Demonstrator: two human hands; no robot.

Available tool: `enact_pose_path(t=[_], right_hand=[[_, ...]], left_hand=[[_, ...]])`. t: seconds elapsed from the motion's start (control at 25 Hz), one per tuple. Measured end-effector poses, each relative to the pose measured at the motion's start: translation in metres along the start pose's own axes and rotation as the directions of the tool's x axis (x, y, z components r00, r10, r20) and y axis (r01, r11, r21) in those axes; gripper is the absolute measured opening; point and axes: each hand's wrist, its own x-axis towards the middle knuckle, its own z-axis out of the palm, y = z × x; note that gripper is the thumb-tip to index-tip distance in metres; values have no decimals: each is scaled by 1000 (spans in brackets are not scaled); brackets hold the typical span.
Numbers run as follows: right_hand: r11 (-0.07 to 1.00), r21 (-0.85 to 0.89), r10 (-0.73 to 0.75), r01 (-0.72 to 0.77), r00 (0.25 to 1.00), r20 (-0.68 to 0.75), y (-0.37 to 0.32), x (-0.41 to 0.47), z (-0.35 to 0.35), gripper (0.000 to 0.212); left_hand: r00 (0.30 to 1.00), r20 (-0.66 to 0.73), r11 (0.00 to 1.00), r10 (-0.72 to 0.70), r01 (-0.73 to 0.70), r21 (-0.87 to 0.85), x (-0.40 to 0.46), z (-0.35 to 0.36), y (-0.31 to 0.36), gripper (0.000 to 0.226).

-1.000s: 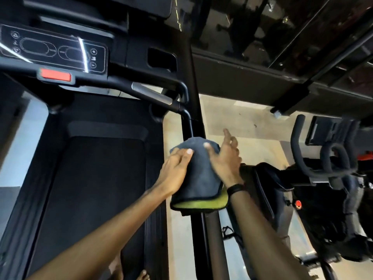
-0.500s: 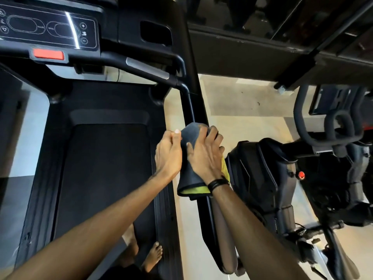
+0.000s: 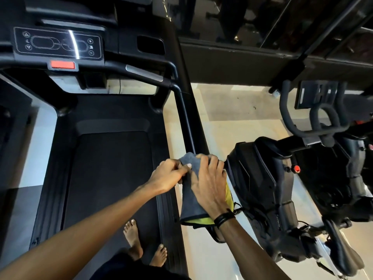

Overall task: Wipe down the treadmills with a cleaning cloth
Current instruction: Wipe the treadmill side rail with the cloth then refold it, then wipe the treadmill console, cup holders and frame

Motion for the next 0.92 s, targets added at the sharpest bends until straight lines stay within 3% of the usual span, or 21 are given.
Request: enact_pose_path(t=[0.24,0.52,0.76,0.92], right_hand=[[951,308,2,31,994,-106,-8,36,-15,40],[858,474,-45,198,948,-314,-81,142,-27,40],[793,549,-50,264,926,-373,-130,210,-30,41],[713,566,-133,414,872,-470,-168,267,-42,41]], left_hand=[[983,-183,1000,15,-20,-23,8,-65,7,30],[946,-315,994,75,-97,-56,51,-156,8,21],[834,-525,985,170,-138,99,78,-243,18,13],[754,-638,987,157,-147,70,85,-279,11,11]])
